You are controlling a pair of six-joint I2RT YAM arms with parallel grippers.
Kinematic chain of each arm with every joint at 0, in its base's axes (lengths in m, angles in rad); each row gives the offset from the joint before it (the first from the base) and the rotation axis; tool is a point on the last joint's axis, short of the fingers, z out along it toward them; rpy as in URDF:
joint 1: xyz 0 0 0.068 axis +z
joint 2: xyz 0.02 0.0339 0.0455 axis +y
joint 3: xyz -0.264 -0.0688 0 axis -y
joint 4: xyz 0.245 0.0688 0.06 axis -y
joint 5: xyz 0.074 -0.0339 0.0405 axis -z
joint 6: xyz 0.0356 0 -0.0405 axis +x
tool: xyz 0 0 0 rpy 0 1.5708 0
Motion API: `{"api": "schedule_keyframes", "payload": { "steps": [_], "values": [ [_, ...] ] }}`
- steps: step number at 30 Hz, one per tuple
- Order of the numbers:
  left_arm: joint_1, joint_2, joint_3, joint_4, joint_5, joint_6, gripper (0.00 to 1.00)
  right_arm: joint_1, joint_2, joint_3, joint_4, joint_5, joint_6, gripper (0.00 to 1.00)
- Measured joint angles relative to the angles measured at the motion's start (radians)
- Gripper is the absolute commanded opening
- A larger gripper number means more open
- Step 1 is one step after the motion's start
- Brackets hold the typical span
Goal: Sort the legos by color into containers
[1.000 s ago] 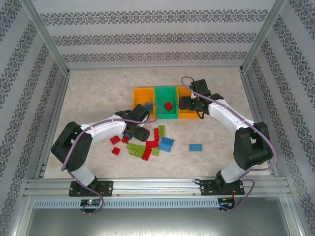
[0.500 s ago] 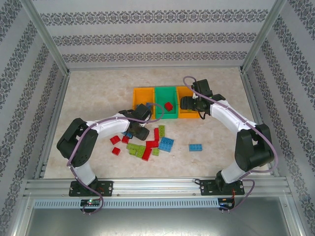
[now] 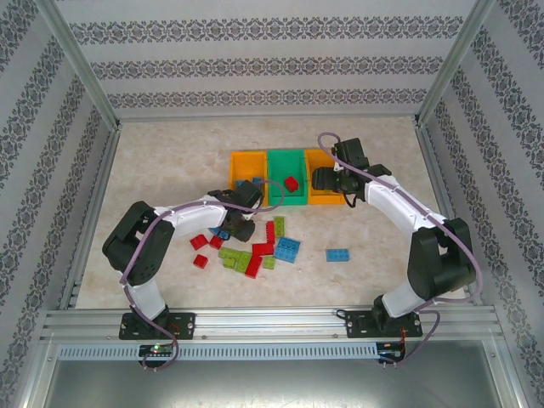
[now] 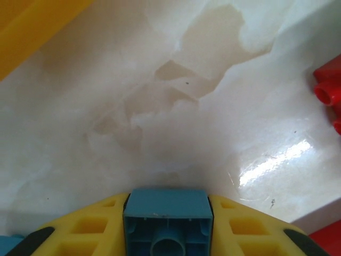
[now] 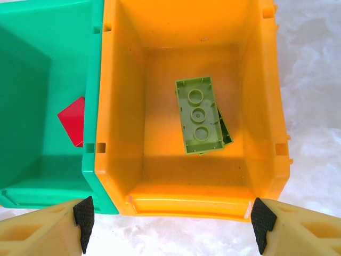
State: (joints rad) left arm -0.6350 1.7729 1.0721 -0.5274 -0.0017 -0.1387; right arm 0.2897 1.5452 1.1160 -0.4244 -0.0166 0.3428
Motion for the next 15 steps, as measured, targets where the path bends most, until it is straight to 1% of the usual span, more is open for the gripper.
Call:
{"api": "schedule_keyframes", "payload": {
  "steps": [5,9,12,15],
  "values": [
    [0.000,-0.024,0.021,-0.019,-0.024,-0.008,0.24,0.000,-0.031,-0.031,0.005,0.000,0.000,0.80],
    [0.001,-0.066,0.102,-0.043,-0.071,-0.016,0.24,0.014,-0.082,-0.080,0.013,0.003,-0.002,0.80],
    [0.014,-0.083,0.199,-0.046,-0.093,-0.019,0.24,0.061,-0.130,-0.139,0.024,0.020,-0.012,0.80],
    [0.046,-0.061,0.309,-0.048,-0.093,-0.022,0.26,0.129,-0.176,-0.210,0.035,0.031,-0.024,0.80]
  ]
}}
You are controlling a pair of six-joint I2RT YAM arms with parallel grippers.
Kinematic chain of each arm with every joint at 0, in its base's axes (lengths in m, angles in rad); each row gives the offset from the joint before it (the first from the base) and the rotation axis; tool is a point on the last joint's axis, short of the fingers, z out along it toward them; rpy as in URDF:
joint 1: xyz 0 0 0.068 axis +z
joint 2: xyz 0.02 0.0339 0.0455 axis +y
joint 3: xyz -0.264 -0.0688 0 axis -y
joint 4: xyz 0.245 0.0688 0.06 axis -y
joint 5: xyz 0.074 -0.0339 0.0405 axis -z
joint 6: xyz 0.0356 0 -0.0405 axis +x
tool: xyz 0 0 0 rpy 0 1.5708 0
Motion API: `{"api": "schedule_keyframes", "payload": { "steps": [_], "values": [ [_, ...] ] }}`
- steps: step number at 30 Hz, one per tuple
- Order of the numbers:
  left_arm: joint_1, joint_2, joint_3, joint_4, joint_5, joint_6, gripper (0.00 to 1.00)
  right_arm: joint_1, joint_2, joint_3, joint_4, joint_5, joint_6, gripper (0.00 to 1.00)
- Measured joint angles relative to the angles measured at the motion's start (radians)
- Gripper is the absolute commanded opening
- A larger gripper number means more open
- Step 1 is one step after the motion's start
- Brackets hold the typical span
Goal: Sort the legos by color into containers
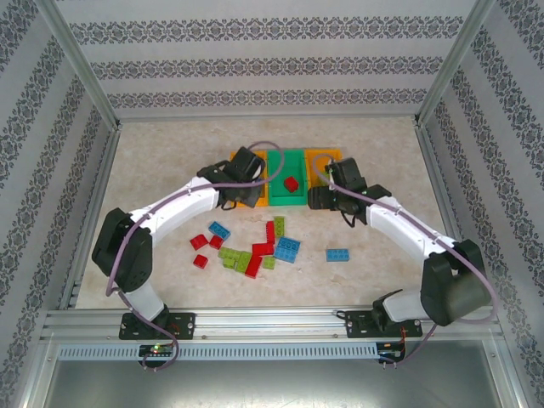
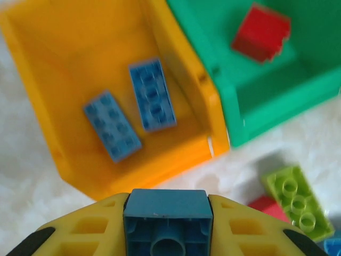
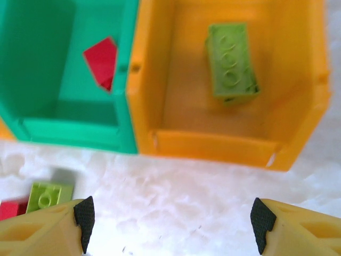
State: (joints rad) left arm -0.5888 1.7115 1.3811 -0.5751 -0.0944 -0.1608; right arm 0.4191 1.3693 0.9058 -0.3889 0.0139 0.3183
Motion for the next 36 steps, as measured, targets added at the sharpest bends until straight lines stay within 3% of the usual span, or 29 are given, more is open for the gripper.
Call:
{"api": "schedule_keyframes", "payload": {
  "steps": [10,15,18,27,31,33,36],
  "values": [
    [0.124,0.277,0.240,-0.016,0.038,-0.042,0.31,0.174,-0.142,-0.204,0.027,0.015,0.014,0.80],
    [0.133,0.346,0.292,-0.034,0.058,-0.065,0.43,0.235,-0.163,-0.243,0.042,0.013,0.024,0.80],
    [0.133,0.346,0.307,-0.039,0.068,-0.082,0.55,0.261,-0.161,-0.246,0.024,0.042,0.046,0.82],
    [0.133,0.304,0.251,-0.039,0.069,-0.101,0.74,0.240,-0.161,-0.245,-0.174,0.192,0.248,0.92],
    [0.130,0.232,0.186,-0.024,0.076,-0.106,0.87,0.206,-0.189,-0.284,-0.187,0.190,0.309,0.93],
    [0.126,0.178,0.144,-0.010,0.079,-0.107,1.00,0.190,-0.195,-0.306,-0.187,0.183,0.330,0.93],
    [0.112,0.098,0.083,0.024,0.088,-0.110,1.00,0.180,-0.194,-0.319,-0.191,0.175,0.349,0.93]
  ]
}}
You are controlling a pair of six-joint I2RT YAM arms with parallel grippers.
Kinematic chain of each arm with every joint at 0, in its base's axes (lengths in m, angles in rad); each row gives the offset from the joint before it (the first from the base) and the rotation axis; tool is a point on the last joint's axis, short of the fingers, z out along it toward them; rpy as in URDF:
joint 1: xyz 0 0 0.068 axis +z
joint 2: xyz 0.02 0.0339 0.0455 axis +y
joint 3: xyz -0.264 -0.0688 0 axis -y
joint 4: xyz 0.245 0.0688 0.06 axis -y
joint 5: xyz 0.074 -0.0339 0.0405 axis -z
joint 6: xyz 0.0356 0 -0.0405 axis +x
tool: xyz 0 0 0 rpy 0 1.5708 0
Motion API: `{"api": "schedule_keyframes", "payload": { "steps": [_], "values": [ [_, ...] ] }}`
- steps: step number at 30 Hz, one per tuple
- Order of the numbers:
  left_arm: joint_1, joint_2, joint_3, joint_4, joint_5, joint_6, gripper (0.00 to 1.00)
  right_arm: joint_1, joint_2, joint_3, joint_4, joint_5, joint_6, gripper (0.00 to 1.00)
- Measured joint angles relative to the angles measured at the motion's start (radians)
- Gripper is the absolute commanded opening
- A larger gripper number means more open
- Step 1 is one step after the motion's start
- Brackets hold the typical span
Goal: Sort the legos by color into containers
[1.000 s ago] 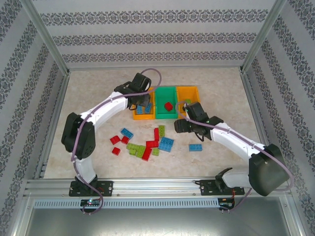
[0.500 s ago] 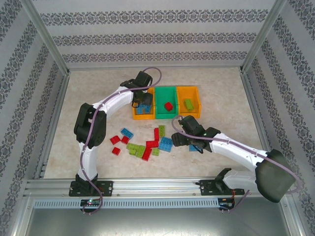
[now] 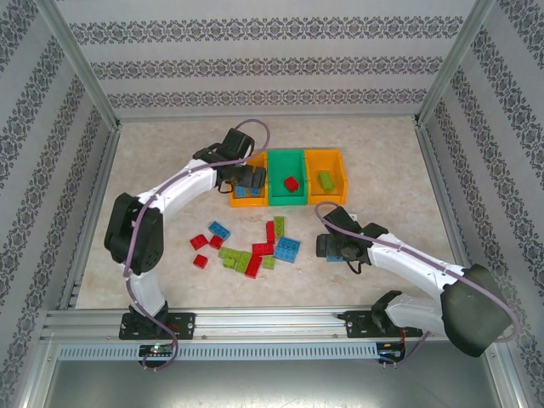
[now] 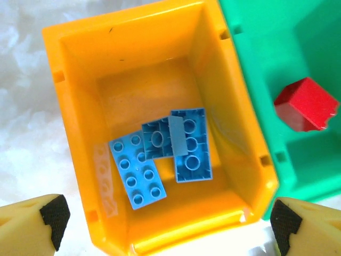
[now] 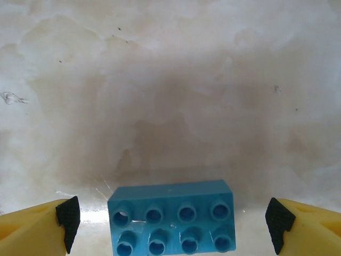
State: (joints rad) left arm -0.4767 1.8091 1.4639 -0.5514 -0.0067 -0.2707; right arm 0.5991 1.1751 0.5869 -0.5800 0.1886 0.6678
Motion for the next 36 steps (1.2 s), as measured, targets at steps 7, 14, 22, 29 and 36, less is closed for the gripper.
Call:
{"api": "schedule_keyframes", "payload": {
  "steps": [7,14,22,29,36],
  "values": [
    [-0.011,-0.134,-0.140,0.076,0.010,-0.008,1.00,-0.001,0.033,-0.001,0.015,-0.042,0.023,0.90],
    [-0.013,-0.200,-0.228,0.094,0.010,-0.023,1.00,-0.001,0.077,-0.001,0.006,-0.051,0.036,0.77],
    [-0.013,-0.290,-0.306,0.105,0.001,-0.034,0.99,0.001,0.090,0.011,-0.010,-0.047,0.027,0.57],
    [-0.013,-0.361,-0.365,0.110,-0.041,-0.045,0.99,0.029,0.103,0.040,-0.025,-0.044,0.014,0.54],
    [-0.012,-0.421,-0.410,0.109,-0.089,-0.049,0.99,0.074,0.104,0.188,-0.036,-0.065,-0.014,0.55]
  ]
}}
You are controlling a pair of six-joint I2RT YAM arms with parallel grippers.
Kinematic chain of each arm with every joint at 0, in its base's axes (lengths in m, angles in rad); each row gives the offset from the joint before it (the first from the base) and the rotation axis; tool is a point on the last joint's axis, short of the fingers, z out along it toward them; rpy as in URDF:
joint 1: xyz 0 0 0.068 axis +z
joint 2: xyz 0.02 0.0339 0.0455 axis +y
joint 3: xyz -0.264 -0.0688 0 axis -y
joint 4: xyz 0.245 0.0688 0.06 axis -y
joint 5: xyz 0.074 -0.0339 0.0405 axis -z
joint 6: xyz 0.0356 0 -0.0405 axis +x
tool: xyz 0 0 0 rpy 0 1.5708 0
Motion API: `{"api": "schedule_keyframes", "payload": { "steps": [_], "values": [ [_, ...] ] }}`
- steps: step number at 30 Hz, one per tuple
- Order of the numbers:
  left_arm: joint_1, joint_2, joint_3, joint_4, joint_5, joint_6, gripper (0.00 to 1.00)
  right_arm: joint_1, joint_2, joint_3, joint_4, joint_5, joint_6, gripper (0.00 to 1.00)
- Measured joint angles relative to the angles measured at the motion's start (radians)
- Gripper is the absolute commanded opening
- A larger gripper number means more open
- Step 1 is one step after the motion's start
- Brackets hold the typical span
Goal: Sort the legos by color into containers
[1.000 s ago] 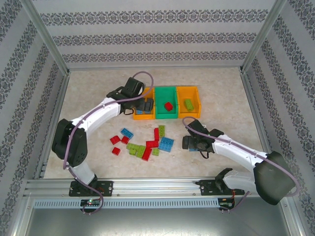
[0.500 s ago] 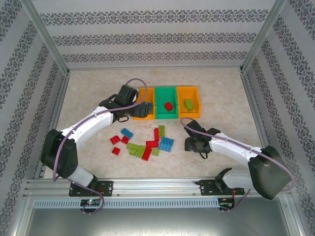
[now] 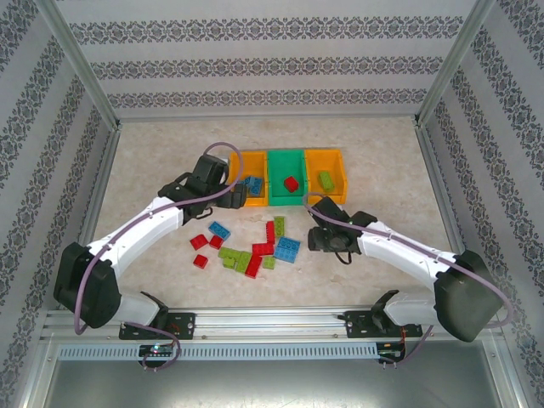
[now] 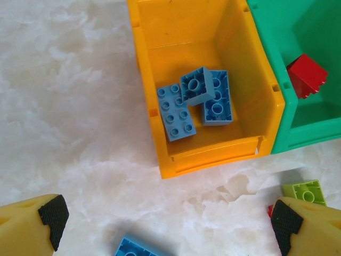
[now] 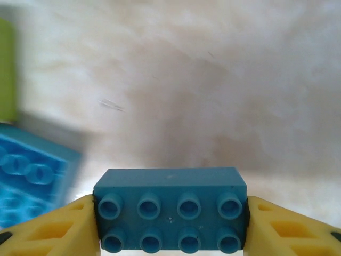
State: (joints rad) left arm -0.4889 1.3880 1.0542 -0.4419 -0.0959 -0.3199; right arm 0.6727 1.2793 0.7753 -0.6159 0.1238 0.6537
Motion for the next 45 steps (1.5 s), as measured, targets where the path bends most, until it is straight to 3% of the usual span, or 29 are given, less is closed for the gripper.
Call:
{"api": "schedule_keyframes", "payload": {
  "steps": [5,13,21,36,40,45],
  "values": [
    [0.000,-0.016,-0.027,0.000,-0.018,-0.003,0.99,0.035,0.078,0.135,0.050,-0.045,-0.024,0.56],
    [0.009,-0.040,-0.044,-0.006,-0.044,-0.023,0.99,0.110,0.363,0.342,0.136,-0.106,-0.040,0.56],
    [0.042,-0.113,-0.119,-0.016,-0.061,-0.054,0.99,0.124,0.548,0.513,0.182,-0.134,-0.040,0.56],
    [0.151,-0.185,-0.223,-0.023,-0.029,-0.075,0.99,0.153,0.597,0.603,0.171,-0.134,-0.058,0.66],
    [0.157,-0.119,-0.214,-0.022,0.014,-0.074,0.98,0.155,0.579,0.560,0.174,-0.108,-0.058,0.68],
    [0.158,0.026,-0.179,-0.021,0.077,-0.074,0.85,0.154,0.494,0.439,0.171,-0.061,-0.053,0.71]
  ]
}}
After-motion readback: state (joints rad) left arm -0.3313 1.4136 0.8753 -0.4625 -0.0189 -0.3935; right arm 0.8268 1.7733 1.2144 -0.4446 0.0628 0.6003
